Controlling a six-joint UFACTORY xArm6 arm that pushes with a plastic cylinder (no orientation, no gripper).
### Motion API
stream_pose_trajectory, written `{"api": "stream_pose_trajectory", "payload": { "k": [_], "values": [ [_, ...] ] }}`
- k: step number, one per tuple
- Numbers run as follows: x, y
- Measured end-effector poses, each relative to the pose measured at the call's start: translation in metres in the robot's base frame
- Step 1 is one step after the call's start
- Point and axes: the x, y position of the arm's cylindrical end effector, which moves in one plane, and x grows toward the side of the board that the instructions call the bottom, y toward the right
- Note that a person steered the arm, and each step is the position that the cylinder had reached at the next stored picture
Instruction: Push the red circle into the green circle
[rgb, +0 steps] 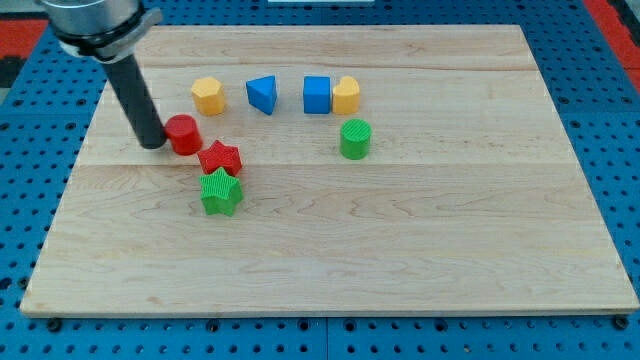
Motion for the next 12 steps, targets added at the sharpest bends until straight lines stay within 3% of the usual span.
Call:
{"api": "stream_pose_trajectory", "payload": {
  "k": [1, 4, 12],
  "values": [
    [0.0, 0.017],
    [-0.012, -0.031],
    [-0.022, 0.104]
  ]
}}
